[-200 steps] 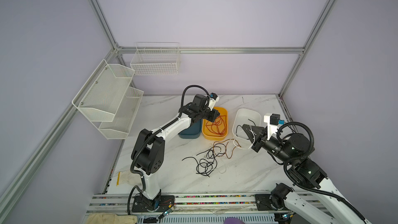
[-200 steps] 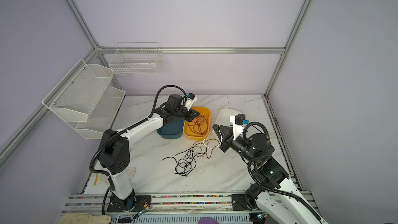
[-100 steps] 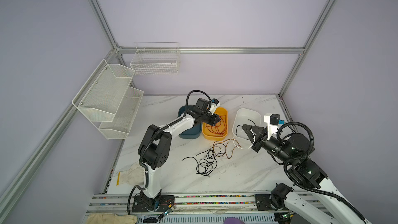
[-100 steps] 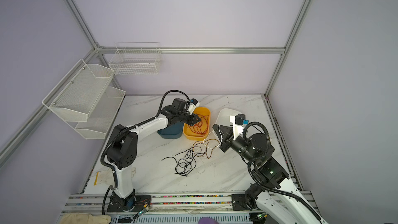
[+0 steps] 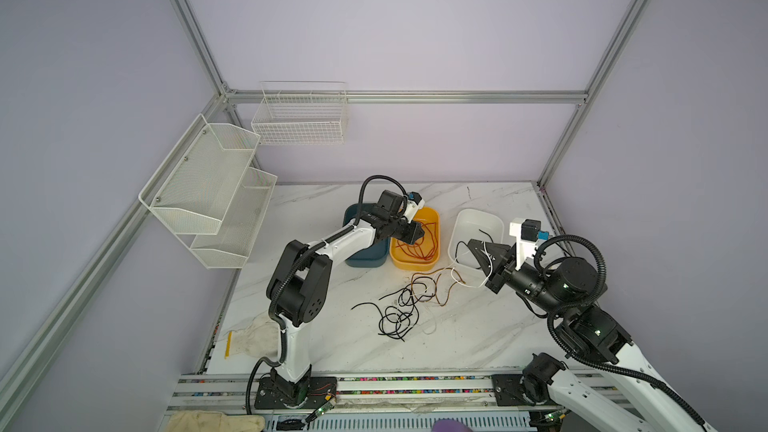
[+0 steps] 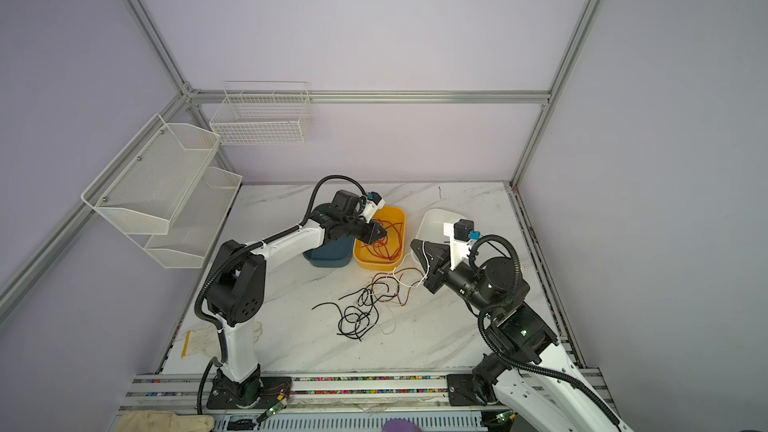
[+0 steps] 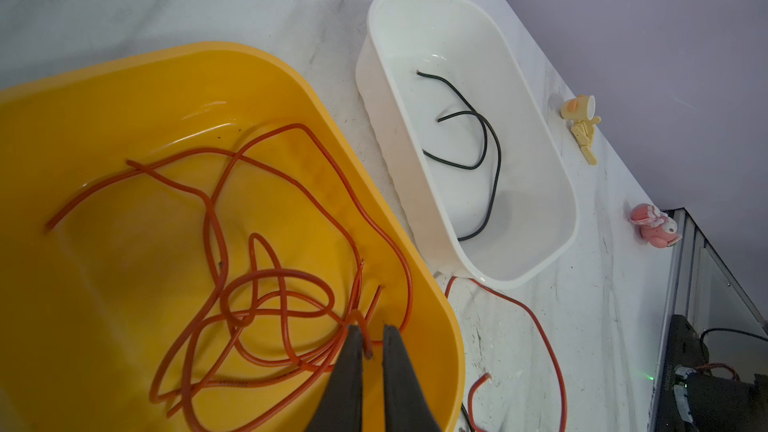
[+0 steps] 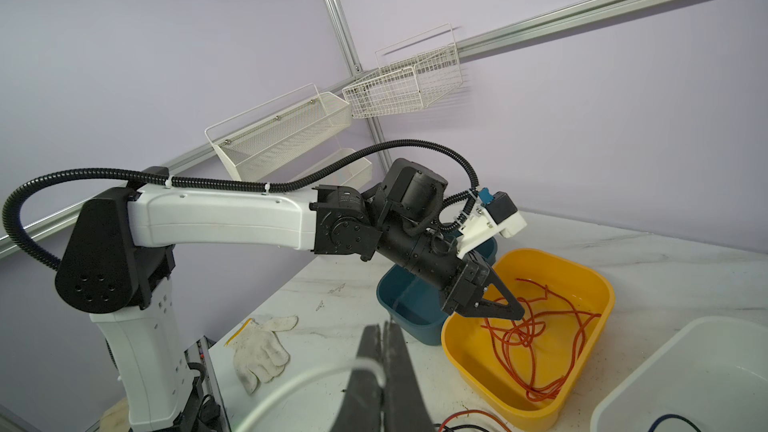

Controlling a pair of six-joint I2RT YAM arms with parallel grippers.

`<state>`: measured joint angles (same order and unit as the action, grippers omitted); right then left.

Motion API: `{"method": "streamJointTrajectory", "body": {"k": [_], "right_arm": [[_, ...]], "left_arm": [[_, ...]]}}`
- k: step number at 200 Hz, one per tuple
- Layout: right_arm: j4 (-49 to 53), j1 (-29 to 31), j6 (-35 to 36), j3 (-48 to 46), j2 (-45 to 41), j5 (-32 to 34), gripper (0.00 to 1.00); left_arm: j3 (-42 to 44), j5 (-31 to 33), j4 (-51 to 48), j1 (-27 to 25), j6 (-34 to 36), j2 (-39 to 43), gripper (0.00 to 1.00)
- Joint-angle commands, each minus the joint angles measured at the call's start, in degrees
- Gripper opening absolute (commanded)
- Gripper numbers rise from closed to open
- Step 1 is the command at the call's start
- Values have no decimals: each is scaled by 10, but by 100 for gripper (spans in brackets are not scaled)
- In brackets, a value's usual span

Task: Untangle the cables
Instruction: 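Open the left gripper to drop the red wire into the yellow tub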

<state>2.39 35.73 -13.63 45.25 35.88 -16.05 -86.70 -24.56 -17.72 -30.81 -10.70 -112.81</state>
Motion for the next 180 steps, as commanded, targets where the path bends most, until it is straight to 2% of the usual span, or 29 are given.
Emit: {"method": "streamJointTrajectory", "body": {"k": [1,43,129,165,180], "right_arm": [[-5,-1,3,6,-9,3,0],[-5,-1,2,8,-8,5,0],[1,-1,-2,12,-12,9,0],[9,-1,-7,16,-9,33,0],[10,-1,-11,16,-8,44,0]], "left_arm": [[-49,5,-4,2,15,15,18],[-59,10,-12,2,19,34,38],[-77,26,-41,2,29,94,52],[-2,35,-25,3,-12,179,55],[43,39,-18,2,-64,226,57]]}}
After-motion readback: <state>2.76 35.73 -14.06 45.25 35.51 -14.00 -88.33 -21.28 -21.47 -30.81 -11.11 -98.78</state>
